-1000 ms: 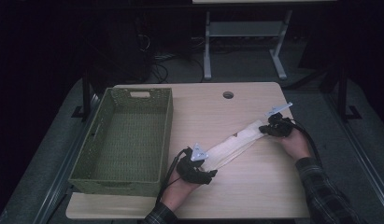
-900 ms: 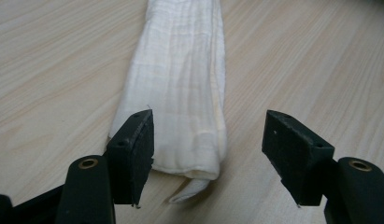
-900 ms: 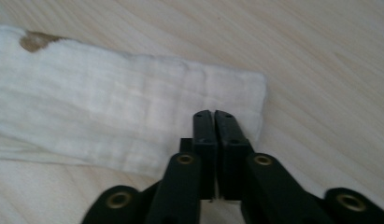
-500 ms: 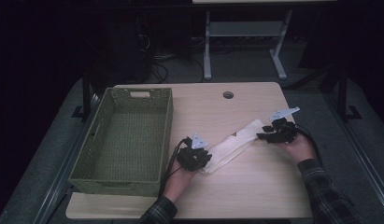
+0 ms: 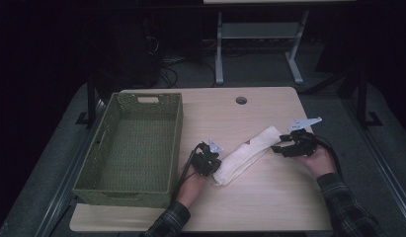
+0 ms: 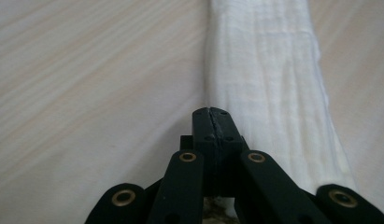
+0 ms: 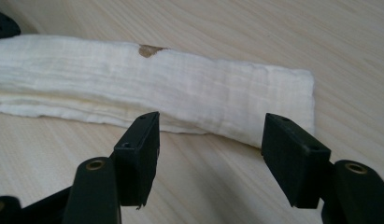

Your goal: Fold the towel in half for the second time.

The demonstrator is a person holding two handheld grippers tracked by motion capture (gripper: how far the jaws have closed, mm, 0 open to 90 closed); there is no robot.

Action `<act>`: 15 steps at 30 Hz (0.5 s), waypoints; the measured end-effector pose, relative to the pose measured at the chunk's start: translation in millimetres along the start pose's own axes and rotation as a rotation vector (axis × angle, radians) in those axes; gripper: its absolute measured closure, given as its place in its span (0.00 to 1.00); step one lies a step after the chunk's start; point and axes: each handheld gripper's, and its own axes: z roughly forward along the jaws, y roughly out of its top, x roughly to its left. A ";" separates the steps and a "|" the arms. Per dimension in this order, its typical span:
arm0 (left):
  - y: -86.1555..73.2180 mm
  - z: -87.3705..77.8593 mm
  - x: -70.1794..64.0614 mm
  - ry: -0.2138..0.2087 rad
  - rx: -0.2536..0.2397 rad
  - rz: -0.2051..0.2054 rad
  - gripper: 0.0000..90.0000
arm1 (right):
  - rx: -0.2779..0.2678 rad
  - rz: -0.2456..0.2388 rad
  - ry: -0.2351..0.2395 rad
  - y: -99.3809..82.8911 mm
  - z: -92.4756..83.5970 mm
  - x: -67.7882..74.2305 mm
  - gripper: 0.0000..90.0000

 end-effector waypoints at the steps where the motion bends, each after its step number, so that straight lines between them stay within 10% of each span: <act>1: -1.0 -0.8 -2.5 -0.018 0.000 -0.007 1.00 | -0.005 -0.003 0.003 0.0 -0.6 1.1 0.41; 15: -5.6 -6.6 -45.2 -0.185 0.031 0.110 1.00 | 0.017 -0.044 -0.009 0.5 8.4 1.9 0.36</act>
